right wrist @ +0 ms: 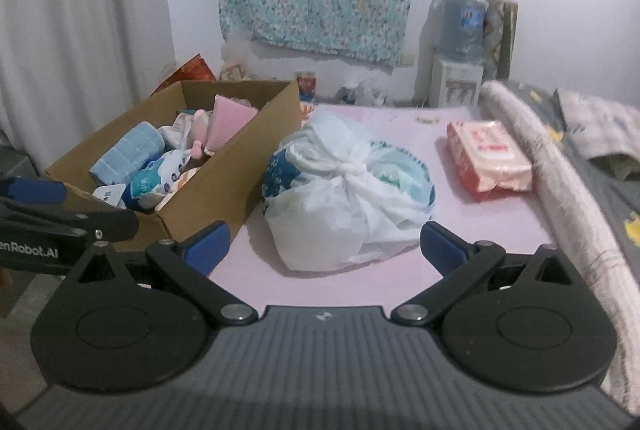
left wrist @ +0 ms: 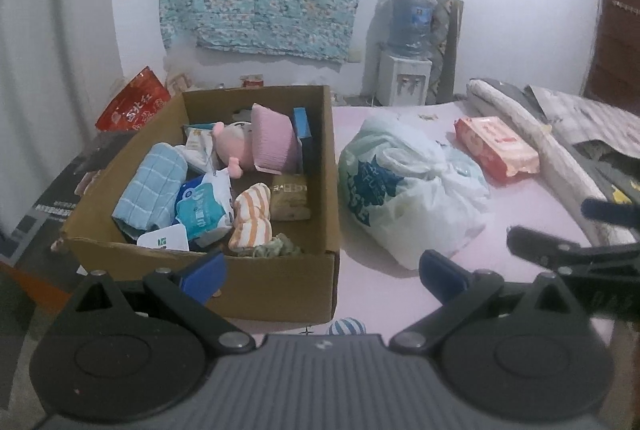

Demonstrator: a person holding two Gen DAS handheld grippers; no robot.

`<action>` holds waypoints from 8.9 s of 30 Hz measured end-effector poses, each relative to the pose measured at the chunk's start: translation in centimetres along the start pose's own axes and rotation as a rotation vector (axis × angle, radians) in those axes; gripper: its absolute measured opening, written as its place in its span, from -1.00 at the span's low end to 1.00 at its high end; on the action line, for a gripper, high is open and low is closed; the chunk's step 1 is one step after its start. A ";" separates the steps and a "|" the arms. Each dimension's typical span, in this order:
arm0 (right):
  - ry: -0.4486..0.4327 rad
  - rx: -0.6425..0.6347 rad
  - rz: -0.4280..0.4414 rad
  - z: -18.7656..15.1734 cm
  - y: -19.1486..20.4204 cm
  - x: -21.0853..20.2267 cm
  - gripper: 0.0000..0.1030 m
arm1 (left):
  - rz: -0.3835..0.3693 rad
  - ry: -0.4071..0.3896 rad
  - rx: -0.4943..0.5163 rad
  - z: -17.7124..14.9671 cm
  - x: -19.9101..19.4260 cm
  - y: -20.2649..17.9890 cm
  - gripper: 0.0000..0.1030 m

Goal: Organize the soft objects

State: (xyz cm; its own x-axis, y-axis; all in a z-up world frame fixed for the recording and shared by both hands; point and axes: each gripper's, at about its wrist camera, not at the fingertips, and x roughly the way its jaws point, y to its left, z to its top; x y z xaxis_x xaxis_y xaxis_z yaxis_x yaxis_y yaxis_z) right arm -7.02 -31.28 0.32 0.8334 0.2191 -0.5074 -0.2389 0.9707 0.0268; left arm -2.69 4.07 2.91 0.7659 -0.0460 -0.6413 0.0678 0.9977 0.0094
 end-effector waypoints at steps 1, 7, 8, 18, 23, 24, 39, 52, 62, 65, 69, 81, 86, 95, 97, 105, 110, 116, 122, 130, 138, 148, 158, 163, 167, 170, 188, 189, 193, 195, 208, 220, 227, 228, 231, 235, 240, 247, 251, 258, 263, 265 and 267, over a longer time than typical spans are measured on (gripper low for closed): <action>-0.009 -0.012 -0.009 0.1 0.2 -0.2 0.97 | 0.001 0.002 -0.001 0.0 0.0 0.1 1.00; -0.052 -0.046 -0.044 0.5 1.0 -1.3 0.97 | -0.008 -0.007 -0.049 -0.3 0.0 0.9 1.00; -0.057 -0.051 -0.050 0.6 1.2 -1.4 0.97 | -0.004 -0.011 -0.057 -0.3 -0.1 1.0 1.00; -0.086 0.008 -0.020 1.6 1.6 -2.5 0.97 | -0.016 -0.041 -0.074 -0.4 -0.5 1.7 1.00; -0.017 0.037 -0.008 1.5 2.1 -1.1 0.97 | -0.004 -0.051 -0.079 -0.4 -0.4 2.0 1.00; -0.004 0.038 -0.001 1.3 2.2 -0.8 0.97 | -0.003 -0.048 -0.084 -0.4 -0.3 2.2 1.00; 0.113 0.086 0.062 0.7 3.9 2.7 0.97 | 0.031 0.000 -0.082 -0.9 1.3 4.2 1.00; 0.179 0.107 0.108 0.3 5.0 4.5 0.97 | 0.098 0.056 -0.093 -0.8 1.9 5.2 1.00; 0.200 0.094 0.084 0.3 5.5 5.7 0.97 | 0.121 0.088 -0.101 -1.2 2.6 5.8 1.00; 0.199 0.080 0.083 0.3 5.8 5.9 0.97 | 0.123 0.097 -0.109 -1.3 2.8 6.1 1.00; 0.207 0.071 0.084 0.3 6.1 6.3 0.97 | 0.134 0.106 -0.112 -1.4 2.9 6.2 1.00; 0.218 0.053 0.093 0.5 6.5 6.9 0.97 | 0.152 0.131 -0.120 -1.4 3.3 6.6 1.00; 0.220 0.049 0.102 0.6 6.6 7.1 0.97 | 0.161 0.134 -0.126 -1.4 3.1 6.8 1.00; 0.237 0.043 0.114 0.5 6.9 7.4 0.97 | 0.175 0.151 -0.135 -1.5 3.2 7.0 1.00; 0.244 0.040 0.116 0.4 6.9 7.6 0.97 | 0.178 0.156 -0.139 -1.6 3.3 7.1 1.00; 0.247 0.032 0.128 0.5 7.0 7.7 0.97 | 0.186 0.162 -0.145 -1.7 3.3 7.3 1.00; 0.243 0.026 0.128 0.5 7.0 7.7 0.97 | 0.188 0.162 -0.147 -1.6 3.3 7.4 1.00; 0.245 0.026 0.130 0.5 7.0 7.7 0.97 | 0.188 0.163 -0.148 -1.6 3.3 7.4 1.00; 0.244 0.021 0.129 0.6 7.1 7.7 0.97 | 0.191 0.167 -0.150 -1.6 3.3 7.4 1.00; 0.245 0.010 0.129 0.6 7.3 7.7 0.97 | 0.196 0.173 -0.160 -1.9 3.3 7.5 1.00; 0.254 -0.002 0.129 0.7 7.4 7.9 0.97 | 0.196 0.184 -0.169 -1.9 3.5 7.6 1.00; 0.265 -0.024 0.133 0.7 7.9 8.2 0.97 | 0.191 0.202 -0.187 -2.1 3.7 8.1 1.00; 0.272 -0.028 0.145 0.7 7.9 8.5 0.97 | 0.198 0.207 -0.189 -2.1 3.9 8.2 0.99; 0.274 -0.021 0.146 0.8 7.9 8.5 0.97 | 0.200 0.206 -0.188 -2.0 3.8 8.2 0.99; 0.271 -0.009 0.148 0.9 7.6 8.5 0.97 | 0.201 0.195 -0.182 -1.8 3.7 8.0 1.00; 0.270 -0.005 0.149 1.0 7.5 8.5 0.97 | 0.205 0.191 -0.178 -1.7 3.6 8.0 0.99; 0.271 -0.007 0.150 1.0 7.5 8.5 0.97 | 0.207 0.197 -0.177 -1.6 3.5 7.9 0.99; 0.271 -0.007 0.150 1.0 7.5 8.5 0.97 | 0.207 0.197 -0.178 -1.6 3.5 7.9 0.99; 0.268 -0.005 0.154 1.0 7.5 8.5 0.97 | 0.209 0.196 -0.176 -1.6 3.5 7.9 0.99; 0.268 -0.006 0.154 1.1 7.5 8.5 0.97 | 0.209 0.195 -0.176 -1.6 3.5 7.9 0.99; 0.264 -0.009 0.154 1.3 7.6 8.4 0.97 | 0.211 0.193 -0.176 -1.5 3.4 7.9 0.99; 0.262 -0.010 0.155 1.4 7.7 8.4 0.97 | 0.213 0.192 -0.174 -1.4 3.3 7.9 0.99; 0.262 -0.010 0.155 1.4 7.6 8.3 0.97 | 0.215 0.193 -0.173 -1.2 3.2 8.0 0.99; 0.262 -0.009 0.156 1.5 7.6 8.3 0.97 | 0.214 0.192 -0.174 -1.3 3.2 7.9 0.99; 0.262 -0.009 0.156 1.4 7.6 8.3 0.97 | 0.215 0.192 -0.174 -1.3 3.2 7.9 0.99; 0.263 -0.006 0.156 1.4 7.6 8.3 0.97 | 0.216 0.192 -0.172 -1.2 3.2 8.0 0.99; 0.262 -0.006 0.156 1.4 7.6 8.3 0.97 | 0.215 0.192 -0.174 -1.3 3.2 7.9 0.99; 0.263 -0.006 0.156 1.4 7.6 8.3 0.97 | 0.216 0.193 -0.172 -1.3 3.2 7.9 0.99; 0.262 -0.005 0.156 1.4 7.6 8.3 0.97 | 0.216 0.192 -0.172 -1.3 3.2 7.9 0.99; 0.262 -0.005 0.156 1.4 7.6 8.3 0.97 | 0.217 0.192 -0.173 -1.2 3.1 8.0 0.99; 0.264 -0.004 0.157 1.4 7.6 8.3 0.97 | 0.217 0.193 -0.172 -1.3 3.1 7.9 0.99; 0.264 -0.005 0.157 1.4 7.7 8.3 0.97 | 0.217 0.193 -0.173 -1.3 3.1 7.9 0.99; 0.264 -0.004 0.157 1.4 7.6 8.4 0.97 | 0.217 0.193 -0.173 -1.2 3.1 7.9 0.99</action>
State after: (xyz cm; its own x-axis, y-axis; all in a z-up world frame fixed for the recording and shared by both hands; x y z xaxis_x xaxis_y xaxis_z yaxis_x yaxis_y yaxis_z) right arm -1.18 -21.92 -2.50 0.6280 0.3330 -0.7034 -0.3574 0.9263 0.1194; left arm -0.56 11.88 0.02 0.6143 0.1623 -0.7722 -0.2054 0.9778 0.0421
